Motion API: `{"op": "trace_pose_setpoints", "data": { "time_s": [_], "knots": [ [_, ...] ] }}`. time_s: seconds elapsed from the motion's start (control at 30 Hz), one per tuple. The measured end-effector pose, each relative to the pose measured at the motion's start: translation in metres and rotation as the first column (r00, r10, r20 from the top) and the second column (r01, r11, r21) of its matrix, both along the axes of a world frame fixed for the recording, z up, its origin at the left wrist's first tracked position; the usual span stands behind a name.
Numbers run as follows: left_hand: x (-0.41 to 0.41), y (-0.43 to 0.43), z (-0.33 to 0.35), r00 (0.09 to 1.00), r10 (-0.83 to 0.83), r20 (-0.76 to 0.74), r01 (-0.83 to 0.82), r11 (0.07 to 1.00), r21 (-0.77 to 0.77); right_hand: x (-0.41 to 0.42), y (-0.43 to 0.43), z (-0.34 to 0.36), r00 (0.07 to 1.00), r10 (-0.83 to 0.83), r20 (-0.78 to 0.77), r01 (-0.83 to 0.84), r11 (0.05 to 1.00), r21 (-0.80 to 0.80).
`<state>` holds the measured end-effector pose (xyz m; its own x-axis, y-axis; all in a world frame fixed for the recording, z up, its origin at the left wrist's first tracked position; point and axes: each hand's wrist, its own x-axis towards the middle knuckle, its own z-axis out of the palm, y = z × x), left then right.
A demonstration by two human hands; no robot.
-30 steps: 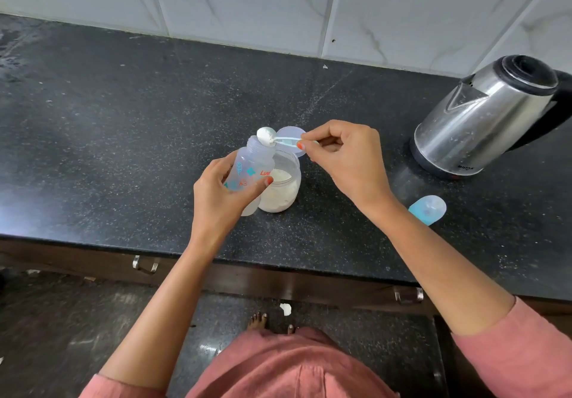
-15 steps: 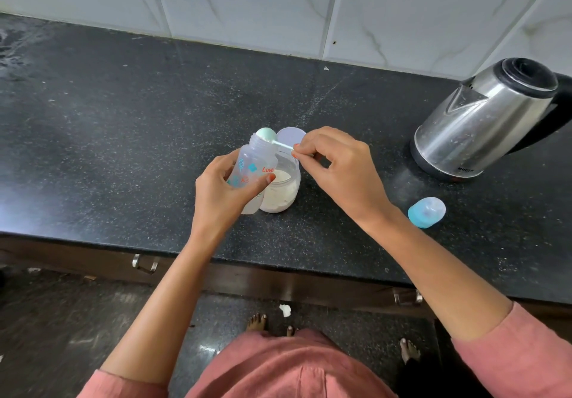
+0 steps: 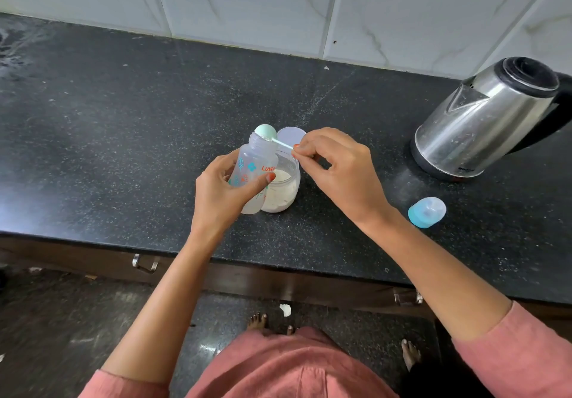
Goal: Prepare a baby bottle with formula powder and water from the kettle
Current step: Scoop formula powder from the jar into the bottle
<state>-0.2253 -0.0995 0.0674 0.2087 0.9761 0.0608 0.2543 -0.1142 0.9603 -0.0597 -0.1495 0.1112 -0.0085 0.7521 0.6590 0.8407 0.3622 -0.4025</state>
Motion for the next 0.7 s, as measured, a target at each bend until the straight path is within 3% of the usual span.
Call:
{"op": "trace_pose_setpoints", "data": {
  "time_s": [0.5, 0.6, 0.7],
  "knots": [
    [0.000, 0.001, 0.000, 1.000, 0.003, 0.001, -0.003, 1.000, -0.010, 0.001, -0.001, -0.001, 1.000, 0.010, 0.000, -0.010, 0.999, 0.034],
    [0.000, 0.001, 0.000, 1.000, 0.001, -0.002, -0.001, 1.000, -0.014, 0.000, -0.002, 0.002, 0.979, 0.018, -0.201, -0.026, 0.999, -0.038],
    [-0.001, 0.001, -0.001, 1.000, 0.002, -0.015, -0.002, 1.000, -0.009, 0.000, 0.000, 0.010, 0.855, -0.082, -0.513, -0.014, 0.984, -0.179]
  ]
}}
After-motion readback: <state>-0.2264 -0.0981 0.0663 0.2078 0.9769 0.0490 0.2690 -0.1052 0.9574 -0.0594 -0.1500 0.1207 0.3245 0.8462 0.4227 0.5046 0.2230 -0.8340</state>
